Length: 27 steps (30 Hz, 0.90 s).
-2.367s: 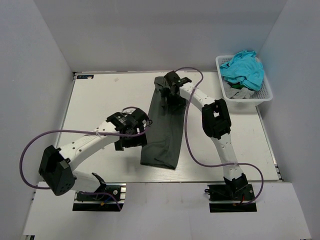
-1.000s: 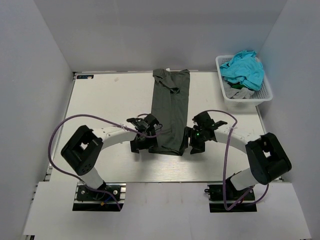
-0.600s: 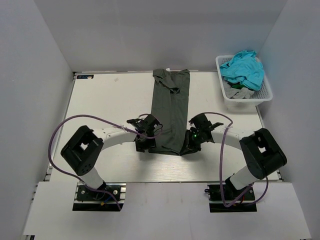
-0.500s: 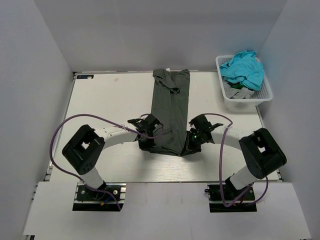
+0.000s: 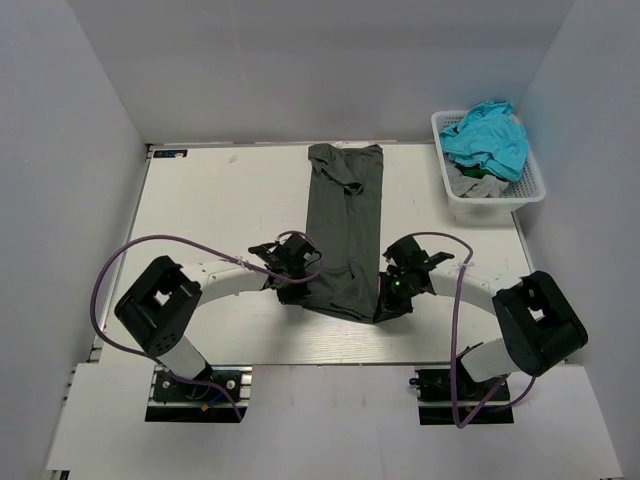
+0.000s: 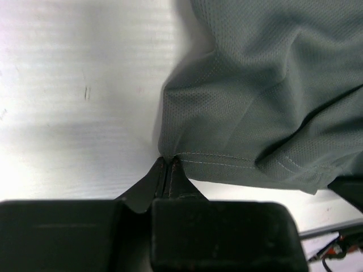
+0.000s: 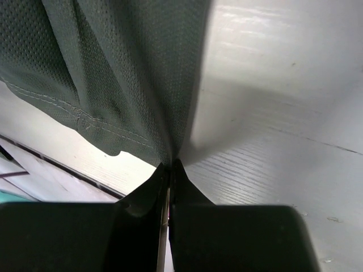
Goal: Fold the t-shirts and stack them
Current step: Grab the bottom of the folded rectangular tshirt with both arms, then fold the folded rectangular tshirt in 1/3 of the way
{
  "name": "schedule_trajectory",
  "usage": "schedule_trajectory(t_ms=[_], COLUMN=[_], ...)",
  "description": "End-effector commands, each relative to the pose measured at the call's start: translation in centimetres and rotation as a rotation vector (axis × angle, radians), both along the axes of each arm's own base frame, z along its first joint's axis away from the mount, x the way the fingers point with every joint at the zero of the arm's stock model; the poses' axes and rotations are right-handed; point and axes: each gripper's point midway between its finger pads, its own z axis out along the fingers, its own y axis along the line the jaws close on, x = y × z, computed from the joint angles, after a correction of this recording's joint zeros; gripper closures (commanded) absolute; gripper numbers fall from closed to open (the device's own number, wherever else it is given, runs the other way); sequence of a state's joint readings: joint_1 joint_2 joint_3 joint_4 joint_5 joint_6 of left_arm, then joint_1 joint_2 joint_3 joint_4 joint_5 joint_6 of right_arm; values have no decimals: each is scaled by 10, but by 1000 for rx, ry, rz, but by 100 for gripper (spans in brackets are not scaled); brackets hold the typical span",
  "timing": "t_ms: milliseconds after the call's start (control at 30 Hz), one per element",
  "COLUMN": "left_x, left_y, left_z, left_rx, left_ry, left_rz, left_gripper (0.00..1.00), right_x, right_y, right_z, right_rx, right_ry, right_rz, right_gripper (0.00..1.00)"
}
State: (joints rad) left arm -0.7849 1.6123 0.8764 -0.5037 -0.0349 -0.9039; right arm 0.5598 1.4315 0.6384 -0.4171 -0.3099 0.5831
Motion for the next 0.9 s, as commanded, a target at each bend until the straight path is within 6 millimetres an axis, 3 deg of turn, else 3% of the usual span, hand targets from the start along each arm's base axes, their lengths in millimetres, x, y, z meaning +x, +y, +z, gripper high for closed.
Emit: schedule_trajectory(t_ms=[0, 200, 400, 433, 500, 533, 567, 600, 633, 667, 700, 767, 800, 867], left_x=[-25, -15, 13, 25, 39, 54, 65, 68, 85, 91, 106, 124, 137, 155], left_y=[15, -9, -24, -28, -23, -28, -23, -19, -23, -24, -23, -16, -21, -18], left_z=[-7, 34, 77, 94, 92, 109, 103, 104, 122, 125, 129, 132, 145, 138], left_rx=[27, -102, -124, -140, -85, -79, -14, 29, 26, 46, 87, 126, 108, 131], left_ry=[68, 7, -101, -140, -148, -196, -212, -202, -243, -251, -266, -275, -301, -290], left_rz=[-19, -52, -51, -48, -23, -14, 13, 22, 46, 55, 62, 101, 106, 122], left_gripper=[100, 100, 100, 100, 100, 100, 100, 100, 100, 100, 100, 100, 100, 100], right_x=[-9, 14, 50, 57, 77, 88, 94, 110, 117, 123, 139, 155, 169, 192], right_y=[-3, 29, 29, 26, 27, 27, 26, 31, 28, 29, 31, 25, 21, 15], right_z=[4, 41, 71, 70, 82, 82, 84, 101, 95, 97, 114, 114, 119, 134], right_rx=[-15, 101, 35, 1, -24, -50, -65, -60, -82, -84, -76, -97, -120, -140], right_ry=[-1, -56, -152, -166, -207, -205, -221, -265, -251, -261, -311, -325, -353, -391], right_rz=[58, 115, 97, 82, 75, 61, 63, 55, 44, 46, 35, 23, 13, -10], right_gripper=[100, 100, 100, 100, 100, 100, 100, 100, 100, 100, 100, 100, 100, 100])
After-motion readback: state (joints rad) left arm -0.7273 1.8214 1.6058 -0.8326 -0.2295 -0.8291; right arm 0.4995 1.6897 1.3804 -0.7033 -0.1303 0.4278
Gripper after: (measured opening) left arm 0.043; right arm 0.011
